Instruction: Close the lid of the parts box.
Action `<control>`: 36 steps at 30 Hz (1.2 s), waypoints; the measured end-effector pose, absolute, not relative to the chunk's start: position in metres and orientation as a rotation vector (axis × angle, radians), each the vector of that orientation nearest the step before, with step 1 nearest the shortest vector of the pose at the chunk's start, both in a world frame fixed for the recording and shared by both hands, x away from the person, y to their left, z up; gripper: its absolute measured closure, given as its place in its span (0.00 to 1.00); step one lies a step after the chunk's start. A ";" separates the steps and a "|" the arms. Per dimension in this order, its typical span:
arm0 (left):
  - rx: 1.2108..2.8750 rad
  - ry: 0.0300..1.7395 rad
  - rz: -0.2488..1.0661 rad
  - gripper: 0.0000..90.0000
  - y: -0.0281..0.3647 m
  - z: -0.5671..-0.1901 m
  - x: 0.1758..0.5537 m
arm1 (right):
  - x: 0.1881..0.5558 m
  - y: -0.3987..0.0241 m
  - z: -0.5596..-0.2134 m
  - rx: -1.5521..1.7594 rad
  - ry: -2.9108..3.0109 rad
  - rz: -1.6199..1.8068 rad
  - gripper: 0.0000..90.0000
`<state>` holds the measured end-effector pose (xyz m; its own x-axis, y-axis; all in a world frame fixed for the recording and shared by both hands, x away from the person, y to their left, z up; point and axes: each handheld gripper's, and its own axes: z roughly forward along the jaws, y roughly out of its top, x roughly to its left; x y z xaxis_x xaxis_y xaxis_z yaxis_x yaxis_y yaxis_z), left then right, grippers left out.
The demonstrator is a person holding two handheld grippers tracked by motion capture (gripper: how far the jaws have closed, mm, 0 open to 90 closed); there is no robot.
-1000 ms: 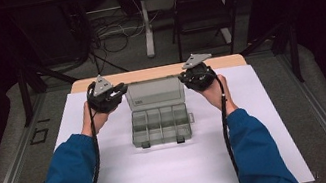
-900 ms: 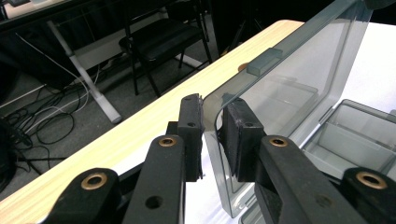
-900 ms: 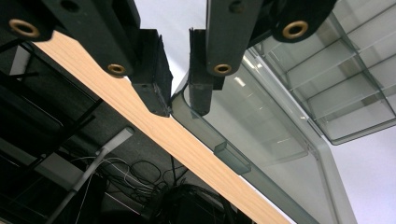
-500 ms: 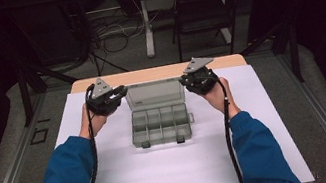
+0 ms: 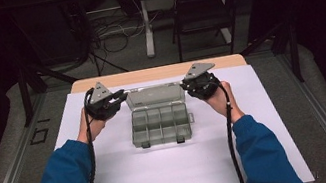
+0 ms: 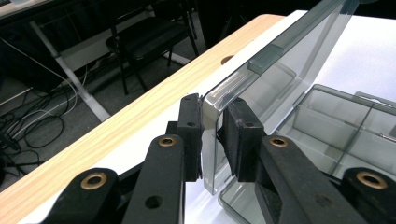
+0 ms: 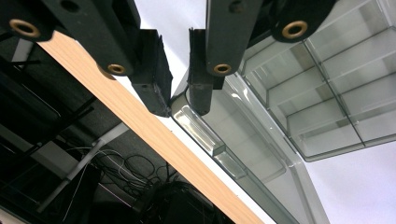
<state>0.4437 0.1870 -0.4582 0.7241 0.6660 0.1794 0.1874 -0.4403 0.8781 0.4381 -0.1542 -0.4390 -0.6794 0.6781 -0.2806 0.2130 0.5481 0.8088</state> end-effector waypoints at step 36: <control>2.023 0.617 0.639 0.88 0.190 -0.466 0.426 | 0.415 -0.154 -0.446 0.648 2.197 1.020 0.87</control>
